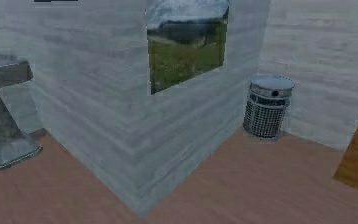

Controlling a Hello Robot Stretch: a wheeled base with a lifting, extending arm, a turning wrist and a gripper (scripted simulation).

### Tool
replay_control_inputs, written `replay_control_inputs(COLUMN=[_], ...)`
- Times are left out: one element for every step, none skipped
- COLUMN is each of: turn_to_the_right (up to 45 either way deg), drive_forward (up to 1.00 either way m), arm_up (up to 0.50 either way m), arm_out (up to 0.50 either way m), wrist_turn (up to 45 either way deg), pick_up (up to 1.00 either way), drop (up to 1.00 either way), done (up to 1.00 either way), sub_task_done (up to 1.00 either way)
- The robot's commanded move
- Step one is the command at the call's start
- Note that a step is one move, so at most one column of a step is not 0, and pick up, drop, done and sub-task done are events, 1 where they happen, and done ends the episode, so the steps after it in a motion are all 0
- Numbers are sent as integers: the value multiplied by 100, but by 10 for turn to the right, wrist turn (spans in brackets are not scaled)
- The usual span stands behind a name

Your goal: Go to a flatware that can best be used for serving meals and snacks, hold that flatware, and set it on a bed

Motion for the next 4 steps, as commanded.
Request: replay_control_inputs(turn_to_the_right=[450,60,0,30], drive_forward=[0,0,55,0], arm_up=[0,0,0,0], arm_out=[0,0,0,0], wrist_turn=[0,0,0,0], pick_up=[0,0,0,0], drop=[0,0,0,0], done=[0,0,0,0], sub_task_done=[0,0,0,0])
